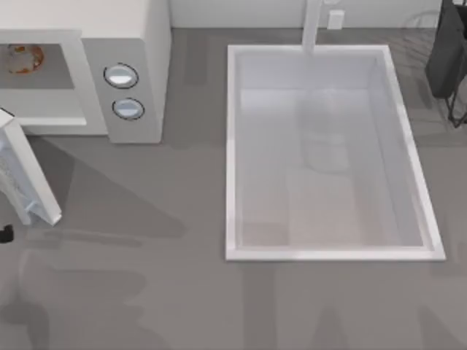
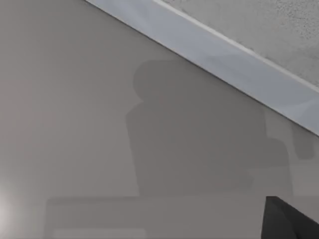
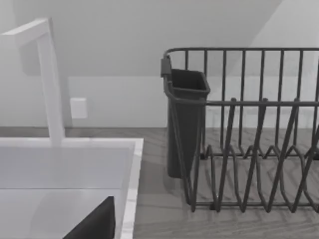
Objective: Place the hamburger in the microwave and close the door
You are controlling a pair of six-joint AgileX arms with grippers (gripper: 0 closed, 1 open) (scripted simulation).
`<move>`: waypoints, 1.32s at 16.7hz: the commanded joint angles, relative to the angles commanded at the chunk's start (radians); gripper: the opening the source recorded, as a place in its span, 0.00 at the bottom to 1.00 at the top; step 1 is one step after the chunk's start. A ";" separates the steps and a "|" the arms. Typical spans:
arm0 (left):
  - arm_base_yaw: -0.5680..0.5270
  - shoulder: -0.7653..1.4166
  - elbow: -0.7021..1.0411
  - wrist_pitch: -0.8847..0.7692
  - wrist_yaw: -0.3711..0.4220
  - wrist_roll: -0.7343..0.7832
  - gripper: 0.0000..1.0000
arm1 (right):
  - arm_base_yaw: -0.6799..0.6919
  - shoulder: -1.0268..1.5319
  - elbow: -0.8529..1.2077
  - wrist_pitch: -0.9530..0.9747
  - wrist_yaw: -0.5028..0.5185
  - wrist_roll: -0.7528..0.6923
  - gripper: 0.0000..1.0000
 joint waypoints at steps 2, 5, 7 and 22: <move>-0.086 -0.035 -0.022 0.004 -0.059 -0.066 0.00 | 0.000 0.000 0.000 0.000 0.000 0.000 1.00; -0.173 -0.073 -0.046 0.007 -0.120 -0.134 0.00 | 0.000 0.000 0.000 0.000 0.000 0.000 1.00; -0.187 -0.079 -0.049 0.008 -0.130 -0.146 0.00 | 0.000 0.000 0.000 0.000 0.000 0.000 1.00; -0.216 0.339 0.199 0.175 -0.147 -0.163 0.00 | 0.000 0.000 0.000 0.000 0.000 0.000 1.00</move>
